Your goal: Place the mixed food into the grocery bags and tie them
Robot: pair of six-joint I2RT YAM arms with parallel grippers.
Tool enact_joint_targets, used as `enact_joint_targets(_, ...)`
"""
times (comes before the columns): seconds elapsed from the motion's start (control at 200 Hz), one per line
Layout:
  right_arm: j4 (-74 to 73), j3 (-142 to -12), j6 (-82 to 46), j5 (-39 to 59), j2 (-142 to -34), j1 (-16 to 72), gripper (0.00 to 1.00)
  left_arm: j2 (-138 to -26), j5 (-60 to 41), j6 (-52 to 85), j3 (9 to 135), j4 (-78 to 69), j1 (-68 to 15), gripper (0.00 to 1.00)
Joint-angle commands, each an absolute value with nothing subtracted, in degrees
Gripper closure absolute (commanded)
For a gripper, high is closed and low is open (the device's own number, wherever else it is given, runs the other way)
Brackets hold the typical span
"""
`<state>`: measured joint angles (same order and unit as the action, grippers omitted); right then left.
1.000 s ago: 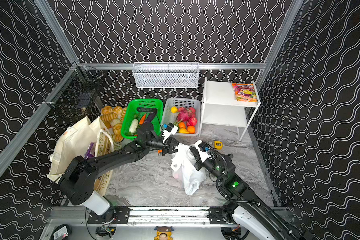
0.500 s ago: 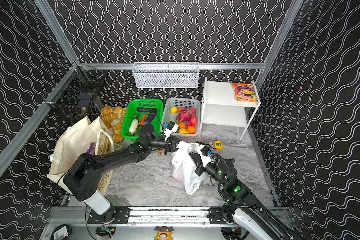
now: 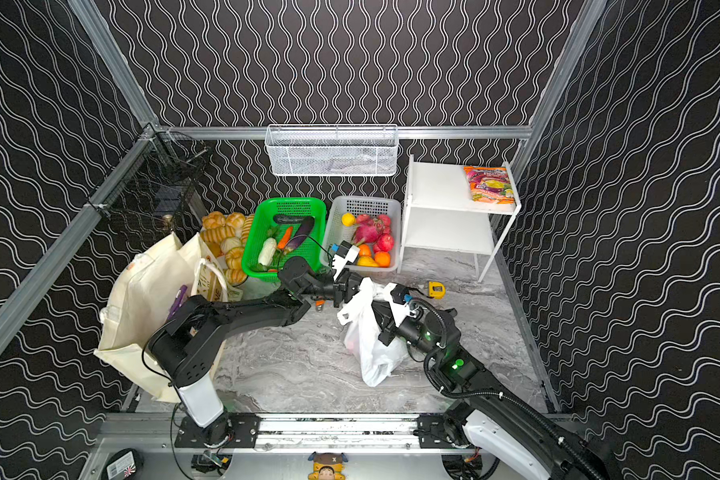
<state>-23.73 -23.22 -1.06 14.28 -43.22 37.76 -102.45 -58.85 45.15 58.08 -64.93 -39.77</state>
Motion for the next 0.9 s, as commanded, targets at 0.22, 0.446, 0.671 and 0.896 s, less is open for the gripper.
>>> enact_joint_targets(0.22, -14.04, -22.44, 1.14, 4.3, -31.94, 37.79, 0.77, -100.2, -57.89, 40.95, 57.48, -63.12, -39.79, 1.0)
enact_joint_targets(0.446, -15.42, -25.04, 6.79, 4.41, -33.41, 37.8, 0.8, -100.28, -57.85, 40.8, 57.36, -63.23, -39.73, 1.0)
enact_joint_targets(0.671, -15.29, -26.76, 10.78, -0.22, -37.44, 37.79, 0.88, -99.68, -58.28, 40.02, 57.56, -61.77, -39.75, 1.0)
enact_joint_targets(0.896, -14.91, -26.98, 16.45, -2.67, -37.55, 37.84, 0.82, -99.93, -58.67, 40.02, 57.79, -61.62, -39.78, 1.0)
